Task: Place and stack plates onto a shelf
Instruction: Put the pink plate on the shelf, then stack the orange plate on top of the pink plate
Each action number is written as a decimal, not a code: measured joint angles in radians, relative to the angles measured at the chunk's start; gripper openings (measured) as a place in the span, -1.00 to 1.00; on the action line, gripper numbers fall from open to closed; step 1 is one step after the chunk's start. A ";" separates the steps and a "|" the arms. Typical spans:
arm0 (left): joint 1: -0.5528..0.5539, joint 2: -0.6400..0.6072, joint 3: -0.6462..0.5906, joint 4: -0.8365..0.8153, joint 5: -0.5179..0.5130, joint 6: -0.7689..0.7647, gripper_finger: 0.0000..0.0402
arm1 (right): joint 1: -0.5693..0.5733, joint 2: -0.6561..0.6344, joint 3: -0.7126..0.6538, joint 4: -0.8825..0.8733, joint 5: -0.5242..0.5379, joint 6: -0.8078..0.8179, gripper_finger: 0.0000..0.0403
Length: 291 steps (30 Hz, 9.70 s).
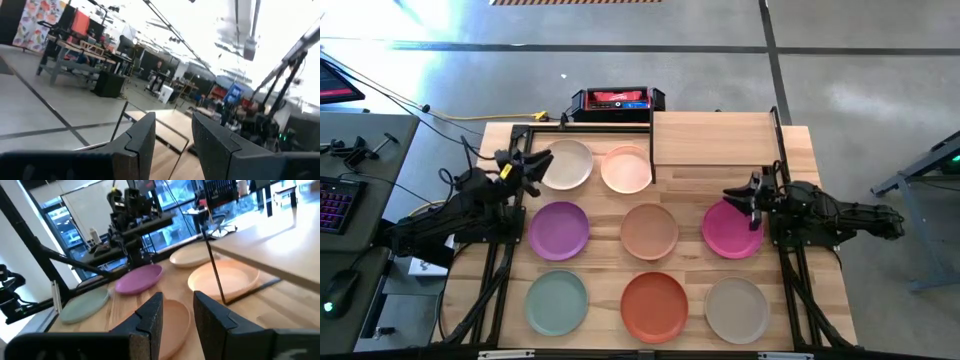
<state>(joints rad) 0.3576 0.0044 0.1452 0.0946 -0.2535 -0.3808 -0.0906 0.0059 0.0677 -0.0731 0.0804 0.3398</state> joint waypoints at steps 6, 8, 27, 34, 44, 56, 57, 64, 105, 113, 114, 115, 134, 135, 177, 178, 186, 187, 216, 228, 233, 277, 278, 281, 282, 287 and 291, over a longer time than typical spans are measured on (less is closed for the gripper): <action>0.000 0.000 0.000 0.072 -0.011 -0.010 -0.42 | 0.000 0.000 0.000 0.096 -0.003 0.021 -0.54; 0.000 0.000 0.000 0.090 -0.019 -0.014 -0.42 | 0.000 0.000 0.000 0.137 -0.003 0.021 -0.54; 0.000 0.021 0.008 0.375 0.026 -0.063 -0.42 | 0.000 0.003 0.057 0.423 -0.012 -0.007 -0.54; 0.000 0.116 0.105 0.338 0.037 -0.063 -0.42 | 0.000 0.063 0.220 0.303 -0.021 -0.098 -0.54; 0.000 0.328 0.356 0.157 0.136 -0.063 -0.42 | 0.000 0.261 0.554 -0.169 -0.022 -0.024 -0.54; 0.000 0.446 0.481 -0.157 0.148 -0.062 -0.42 | 0.000 0.502 0.792 -0.601 -0.046 0.342 -0.54; 0.000 0.447 0.481 -0.175 0.148 -0.062 -0.42 | 0.000 0.521 0.798 -0.617 -0.062 0.363 -0.54; 0.000 0.447 0.481 -0.309 0.147 -0.062 -0.42 | 0.000 0.662 0.802 -0.657 -0.215 0.483 -0.54; 0.000 0.630 0.474 -0.335 0.397 -0.053 -0.42 | 0.266 1.430 0.801 -0.712 -0.237 0.710 -0.20; 0.000 0.630 0.474 -0.337 0.397 -0.053 -0.42 | 0.267 1.528 0.801 -0.711 -0.234 0.688 -0.23; 0.000 0.630 0.474 -0.337 0.397 -0.053 -0.42 | 0.267 1.537 0.801 -0.709 -0.234 0.688 -0.24; 0.000 0.630 0.474 -0.337 0.397 -0.053 -0.42 | 0.267 1.546 0.801 -0.707 -0.234 0.688 -0.25; 0.000 0.630 0.473 -0.339 0.396 -0.054 -0.42 | 0.277 1.623 0.801 -0.683 -0.241 0.736 -0.67; 0.000 0.630 0.473 -0.341 0.396 -0.054 -0.42 | 0.277 1.623 0.802 -0.684 -0.245 0.737 -0.73; 0.000 0.630 0.473 -0.427 0.336 -0.053 -0.42 | 0.332 1.620 1.644 -1.502 0.046 0.613 -1.00; 0.000 0.631 0.473 -0.427 0.328 -0.054 -0.42 | 0.327 1.618 1.659 -1.497 0.078 0.577 -1.00; 0.000 0.631 0.473 -0.425 0.308 -0.068 -0.42 | 0.240 1.604 1.705 -1.498 0.287 0.337 -1.00; 0.000 0.631 0.473 -0.425 0.308 -0.075 -0.42 | 0.223 1.602 1.701 -1.498 0.300 0.304 -1.00; 0.000 0.630 0.473 -0.425 0.249 -0.080 -0.42 | -0.263 1.452 1.241 -1.404 0.375 -0.133 -1.00; 0.000 0.630 0.473 -0.426 0.211 -0.080 -0.42 | -0.273 1.423 1.226 -1.306 0.342 -0.223 -1.00; 0.000 0.631 0.473 -0.426 0.211 -0.080 -0.42 | -0.287 1.423 1.226 -1.307 0.328 -0.232 -1.00; 0.000 0.631 0.473 -0.426 0.218 -0.089 -0.42 | -0.405 1.424 1.277 -1.273 0.207 -0.265 -0.56; 0.000 0.630 0.473 -0.426 0.220 -0.090 -0.42 | -0.401 1.424 1.290 -1.282 0.199 -0.253 -0.56; 0.000 0.630 0.473 -0.426 0.252 -0.123 -0.42 | -0.387 1.424 1.332 -1.318 0.191 -0.210 -0.56; 0.000 0.631 0.473 -0.425 0.270 -0.135 -0.42 | -0.382 1.424 1.347 -1.336 0.180 -0.198 -0.57; -0.039 0.642 0.473 -0.345 0.331 -0.180 -0.42 | -0.365 1.424 1.406 -1.366 0.037 -0.123 -0.57; -0.096 0.676 0.474 -0.203 0.333 -0.274 -0.42 | -0.341 1.424 1.424 -1.364 -0.082 -0.076 -0.57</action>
<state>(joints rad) 0.2615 0.6807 0.6189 -0.1089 0.0793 -0.6550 -0.4313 1.4303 1.4913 -1.4375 -0.0014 0.2638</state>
